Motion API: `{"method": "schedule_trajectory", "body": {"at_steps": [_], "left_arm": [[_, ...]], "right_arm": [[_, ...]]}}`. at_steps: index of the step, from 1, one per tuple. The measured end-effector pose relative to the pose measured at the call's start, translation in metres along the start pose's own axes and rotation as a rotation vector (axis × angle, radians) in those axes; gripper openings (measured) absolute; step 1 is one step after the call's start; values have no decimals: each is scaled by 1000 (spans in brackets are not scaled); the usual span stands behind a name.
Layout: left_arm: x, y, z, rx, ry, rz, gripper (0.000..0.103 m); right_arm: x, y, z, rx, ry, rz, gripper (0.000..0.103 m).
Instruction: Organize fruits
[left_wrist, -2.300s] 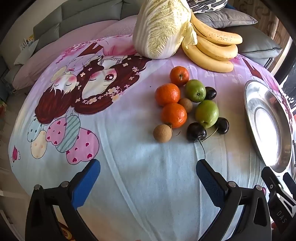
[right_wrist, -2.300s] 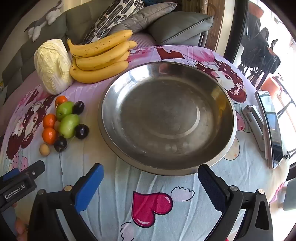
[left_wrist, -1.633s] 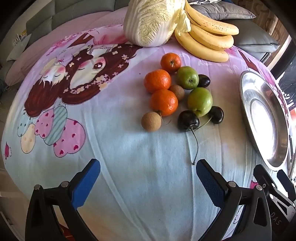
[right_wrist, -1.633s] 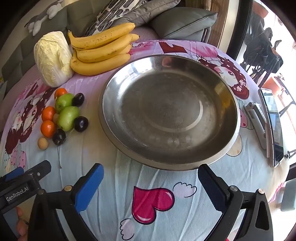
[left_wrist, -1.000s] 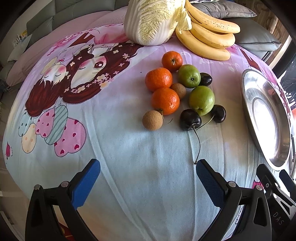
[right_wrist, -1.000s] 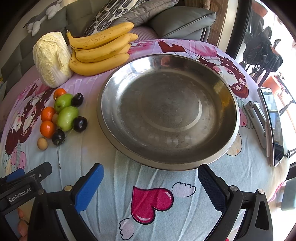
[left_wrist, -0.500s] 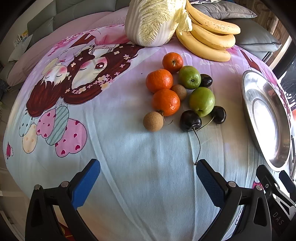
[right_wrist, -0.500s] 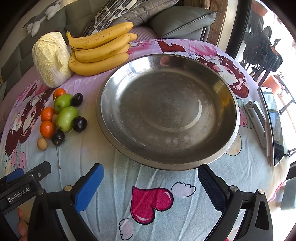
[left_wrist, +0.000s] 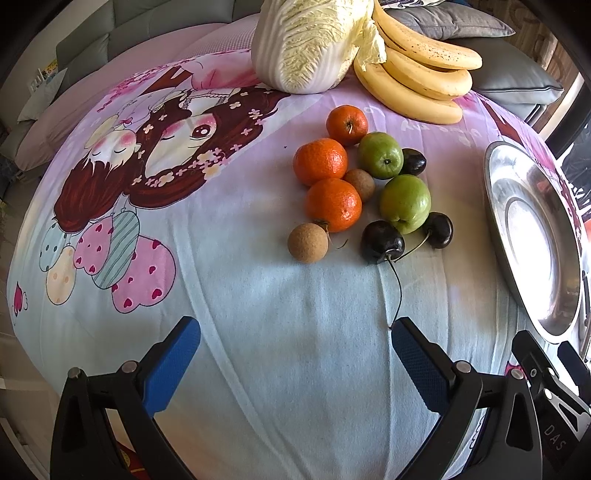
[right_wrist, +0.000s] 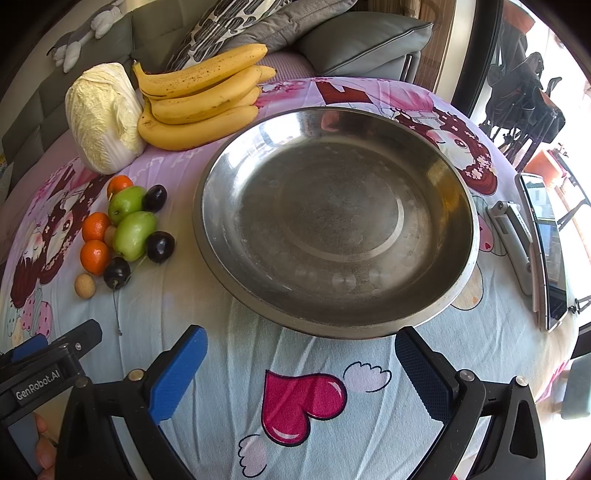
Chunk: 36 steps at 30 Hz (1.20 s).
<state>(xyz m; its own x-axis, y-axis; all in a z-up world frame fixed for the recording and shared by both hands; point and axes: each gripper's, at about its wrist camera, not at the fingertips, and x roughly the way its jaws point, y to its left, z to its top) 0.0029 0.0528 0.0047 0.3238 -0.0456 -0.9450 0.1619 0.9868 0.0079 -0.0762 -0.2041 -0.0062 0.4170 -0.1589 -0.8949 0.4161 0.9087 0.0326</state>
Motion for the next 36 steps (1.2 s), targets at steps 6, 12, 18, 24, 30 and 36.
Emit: {"method": "schedule_trajectory", "body": {"at_steps": [6,12,18,24,30,36], "left_arm": [[0,0,-1,-11,4,4,103],[0,-1,0,-13,2,7,103],[1,0,2,-26,0,9,103],[-1,3,4,-32,-14,16,103],[-6,15,10,-58,-35,15,103],[-12,31,19,-101,-44,-11,101]], "right_arm": [[1,0,-1,1,2,0,103],[1,0,-1,1,2,-1,103],[1,0,-1,-1,5,3,103],[-1,4,0,-10,-4,2,103],[-8,10,7,-13,-16,3,103],[-18,33,17,-60,-21,49,103]]}}
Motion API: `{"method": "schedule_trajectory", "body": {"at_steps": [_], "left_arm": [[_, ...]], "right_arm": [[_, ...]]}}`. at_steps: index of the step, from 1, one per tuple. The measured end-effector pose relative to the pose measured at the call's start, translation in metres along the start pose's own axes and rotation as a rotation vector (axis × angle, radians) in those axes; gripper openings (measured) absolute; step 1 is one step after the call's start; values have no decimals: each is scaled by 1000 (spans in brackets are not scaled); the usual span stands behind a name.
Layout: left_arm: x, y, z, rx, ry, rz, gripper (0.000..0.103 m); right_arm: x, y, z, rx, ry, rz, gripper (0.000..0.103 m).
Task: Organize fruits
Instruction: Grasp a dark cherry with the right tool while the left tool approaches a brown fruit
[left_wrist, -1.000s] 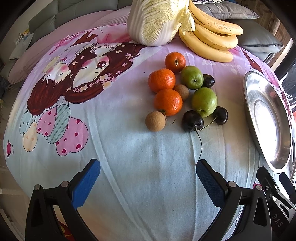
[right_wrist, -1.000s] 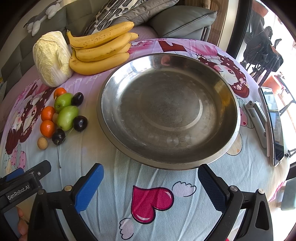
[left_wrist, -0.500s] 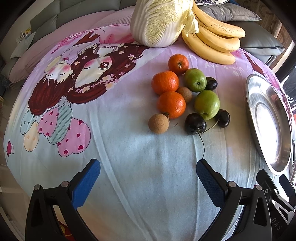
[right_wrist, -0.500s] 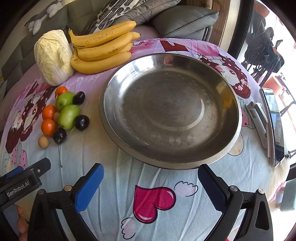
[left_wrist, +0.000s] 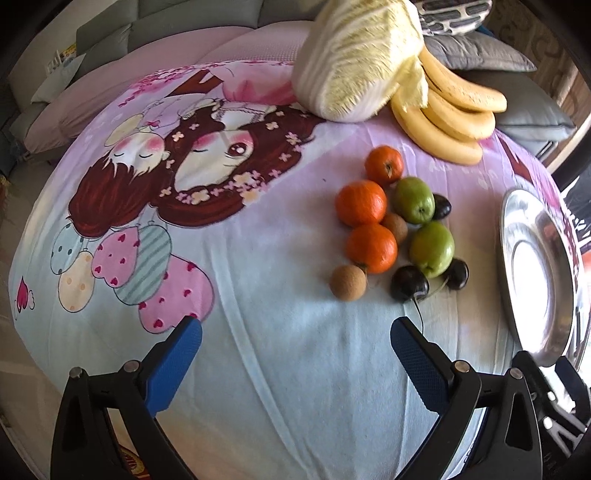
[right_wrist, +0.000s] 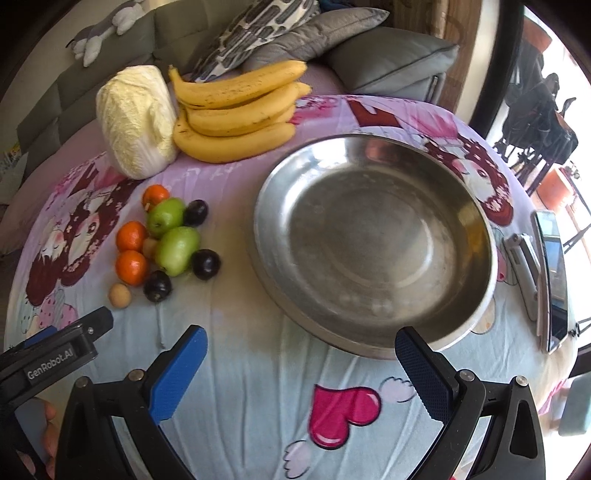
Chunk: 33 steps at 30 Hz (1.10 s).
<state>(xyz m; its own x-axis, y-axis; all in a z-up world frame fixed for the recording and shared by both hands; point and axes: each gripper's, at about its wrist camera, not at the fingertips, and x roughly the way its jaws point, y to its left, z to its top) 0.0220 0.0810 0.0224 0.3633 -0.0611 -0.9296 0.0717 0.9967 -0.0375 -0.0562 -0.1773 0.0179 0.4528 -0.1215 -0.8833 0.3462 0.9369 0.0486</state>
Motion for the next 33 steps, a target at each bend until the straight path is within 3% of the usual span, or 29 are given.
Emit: {"method": "schedule_trajectory", "body": {"at_steps": [8,11,14,22,28,33], "left_arm": [[-1,17,23,-49,9,-22,100],[2,21,32,-63,26,-40,89],[6,23,36,-76,40,-60,89],[18,24,35,-97,94,-123,81],[17,22,34,-77,76,-114,81],[17,19,35,-40,65,-99,81]], "right_arm": [[2,45,20,-112,-2,67,102],[9,55,28,-125,11,93,96],[18,62,32,-135,36,119,93],[39,80,33,-185,87,188,79],[44,91,31,-215,91,240,60],[50,100,28,-243,90,257,54]]}}
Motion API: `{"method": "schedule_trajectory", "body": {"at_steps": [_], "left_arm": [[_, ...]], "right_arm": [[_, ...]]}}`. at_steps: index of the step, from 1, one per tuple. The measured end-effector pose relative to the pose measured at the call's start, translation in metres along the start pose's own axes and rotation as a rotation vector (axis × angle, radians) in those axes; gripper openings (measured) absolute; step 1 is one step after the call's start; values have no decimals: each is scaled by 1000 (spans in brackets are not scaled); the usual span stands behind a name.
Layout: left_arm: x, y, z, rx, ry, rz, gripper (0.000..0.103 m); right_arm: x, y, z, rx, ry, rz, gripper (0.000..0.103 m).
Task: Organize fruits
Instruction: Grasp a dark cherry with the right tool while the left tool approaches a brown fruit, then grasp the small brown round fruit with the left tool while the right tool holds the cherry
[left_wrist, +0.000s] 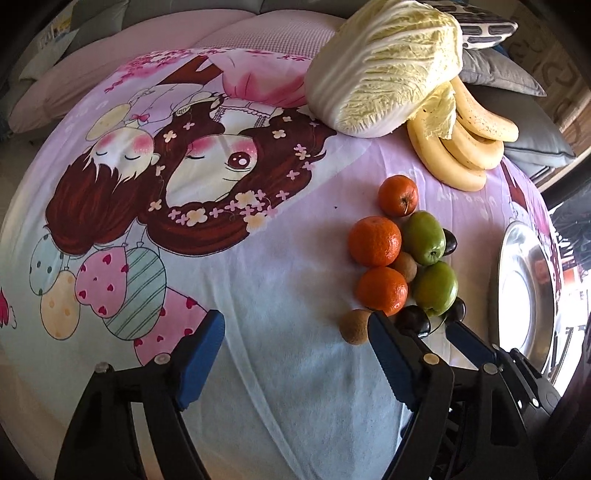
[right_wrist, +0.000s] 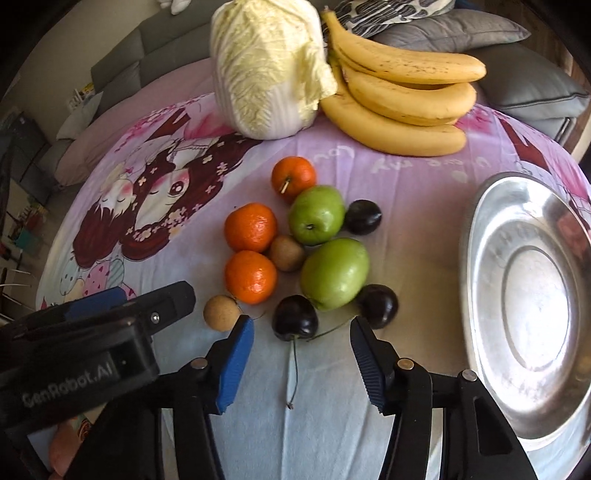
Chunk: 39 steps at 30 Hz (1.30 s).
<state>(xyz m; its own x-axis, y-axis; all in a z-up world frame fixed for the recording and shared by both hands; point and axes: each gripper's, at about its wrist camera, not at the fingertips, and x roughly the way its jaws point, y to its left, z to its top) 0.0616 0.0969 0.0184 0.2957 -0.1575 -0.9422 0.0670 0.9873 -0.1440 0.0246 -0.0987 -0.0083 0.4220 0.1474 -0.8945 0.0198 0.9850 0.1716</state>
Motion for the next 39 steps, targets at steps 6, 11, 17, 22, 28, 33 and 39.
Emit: {"method": "schedule_trajectory", "body": {"at_steps": [6,11,17,22,28,33,39], "left_arm": [[6,3,-1,-5,30,-24,81],[11,-2,-3,8,47,-37,80],[16,-6,-4,1,60,-48,78],[19,-15,-5,13,61,-55,69],[25,-24,-7,4,70,-79,63],[32,-36,-7,11,75,-91,50],[42,-49,-6,15,75,-87,48]], "right_arm": [[12,3,-1,-7,8,22,44],[16,1,-2,-3,0,30,40],[16,-4,-3,4,-6,39,35],[10,-11,-6,22,-24,70,32],[4,-17,-12,39,-33,79,32],[0,-21,-14,48,-38,82,32],[-2,-26,-18,54,-37,77,32]]}}
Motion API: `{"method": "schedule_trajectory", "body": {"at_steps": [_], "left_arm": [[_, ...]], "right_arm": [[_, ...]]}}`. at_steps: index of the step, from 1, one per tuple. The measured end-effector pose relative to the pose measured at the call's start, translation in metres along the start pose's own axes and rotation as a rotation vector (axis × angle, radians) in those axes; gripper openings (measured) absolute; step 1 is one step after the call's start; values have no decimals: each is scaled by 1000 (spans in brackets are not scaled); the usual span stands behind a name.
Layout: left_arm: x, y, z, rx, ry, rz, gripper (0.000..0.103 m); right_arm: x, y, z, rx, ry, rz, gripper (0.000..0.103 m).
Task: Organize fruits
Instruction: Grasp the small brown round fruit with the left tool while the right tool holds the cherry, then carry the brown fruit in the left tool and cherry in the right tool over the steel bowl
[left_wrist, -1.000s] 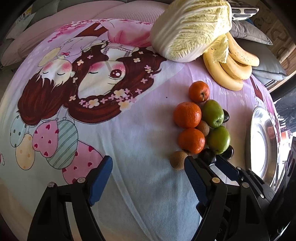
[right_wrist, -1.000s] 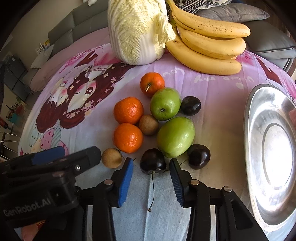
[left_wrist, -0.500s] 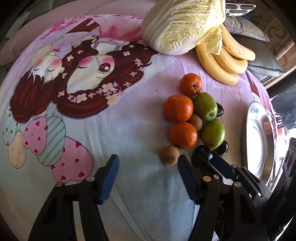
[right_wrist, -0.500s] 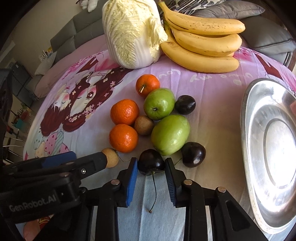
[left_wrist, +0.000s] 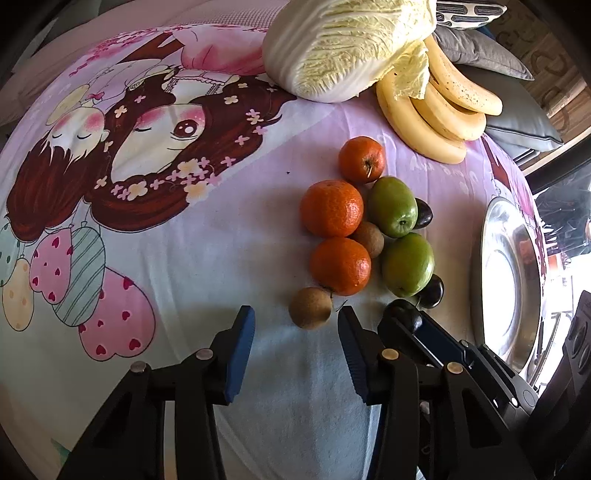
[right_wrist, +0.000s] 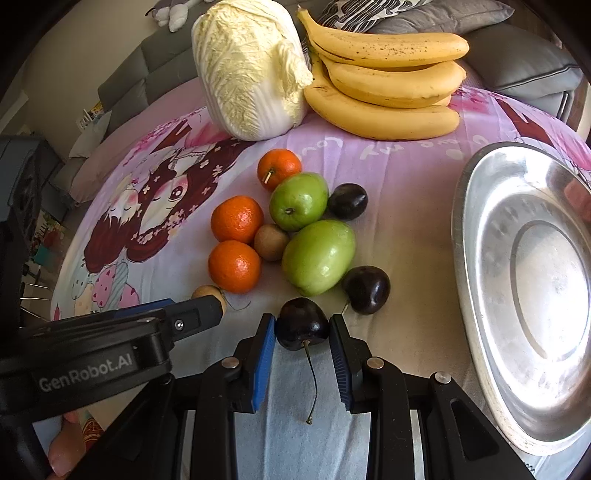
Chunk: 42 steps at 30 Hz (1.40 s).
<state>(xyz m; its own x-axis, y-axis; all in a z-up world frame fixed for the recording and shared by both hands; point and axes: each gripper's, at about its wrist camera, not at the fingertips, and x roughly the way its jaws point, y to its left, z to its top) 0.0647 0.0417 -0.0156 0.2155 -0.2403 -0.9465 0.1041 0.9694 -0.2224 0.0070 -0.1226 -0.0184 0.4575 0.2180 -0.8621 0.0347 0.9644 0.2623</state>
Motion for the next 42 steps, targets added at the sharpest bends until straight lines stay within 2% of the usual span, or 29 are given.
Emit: {"method": "schedule_trajectory", "body": {"at_steps": [10,12,14,18,35,42], "left_arm": [[18,-15,6,19,3,25,39],[19,-17,5,22,1,13,29],[20,-17,5,22,3,12,28],[18,-13,5,4,0,0,26],[26,-12,6,-36,13,37,26],[31,-11,6,-42,16,32,26]], "right_arm": [[0,-3,-2,5,8,5,32],[1,-4,-2,5,9,5,32],[2,-3,-2,6,10,2,32],[3,-2,-3,5,9,-1,32],[2,5,3,-43,-38,-45,33],[9,6,2,-62,-26,-61,34]]}}
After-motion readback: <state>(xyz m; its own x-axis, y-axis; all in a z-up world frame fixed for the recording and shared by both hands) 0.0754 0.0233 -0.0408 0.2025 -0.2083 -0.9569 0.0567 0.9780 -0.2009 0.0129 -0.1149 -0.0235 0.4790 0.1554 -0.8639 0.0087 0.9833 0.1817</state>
